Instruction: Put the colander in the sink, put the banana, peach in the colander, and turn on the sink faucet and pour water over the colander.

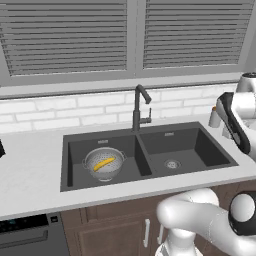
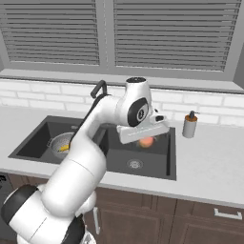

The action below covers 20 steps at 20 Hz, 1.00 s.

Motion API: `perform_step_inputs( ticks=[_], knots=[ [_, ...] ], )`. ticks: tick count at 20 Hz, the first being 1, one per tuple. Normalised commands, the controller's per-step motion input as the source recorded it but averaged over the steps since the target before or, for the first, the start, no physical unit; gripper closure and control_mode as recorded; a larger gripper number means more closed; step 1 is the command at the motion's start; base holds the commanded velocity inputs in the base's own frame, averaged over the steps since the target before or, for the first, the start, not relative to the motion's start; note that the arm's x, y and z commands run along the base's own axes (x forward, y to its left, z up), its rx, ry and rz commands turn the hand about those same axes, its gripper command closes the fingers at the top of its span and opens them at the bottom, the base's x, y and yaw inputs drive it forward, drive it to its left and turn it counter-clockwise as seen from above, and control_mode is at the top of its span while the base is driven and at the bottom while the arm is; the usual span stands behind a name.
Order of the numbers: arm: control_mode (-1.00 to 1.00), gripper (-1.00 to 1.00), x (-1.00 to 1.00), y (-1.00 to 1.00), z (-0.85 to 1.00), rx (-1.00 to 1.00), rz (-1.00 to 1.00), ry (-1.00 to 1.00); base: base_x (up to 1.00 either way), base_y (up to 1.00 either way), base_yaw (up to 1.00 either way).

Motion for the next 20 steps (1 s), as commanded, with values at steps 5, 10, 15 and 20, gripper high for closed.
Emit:
perform_step_inputs(
  ticks=[5, 10, 15, 20],
  knots=[
    [-1.0, 1.0, 0.0, 1.0, 0.13, -0.1, 0.0, 0.12, 0.0, 0.0, 0.0],
    [-1.0, 1.0, 0.0, 1.0, 0.08, -0.05, 0.0, 0.07, 0.0, 0.0, 0.0],
    [-1.0, 1.0, 0.01, 0.98, 0.11, -0.03, 0.0, 0.04, 0.0, 0.0, 0.0],
    [-1.0, 1.0, 0.19, 0.75, -0.1, -0.01, 0.0, 0.02, 0.0, 0.0, 0.0]
  ],
)
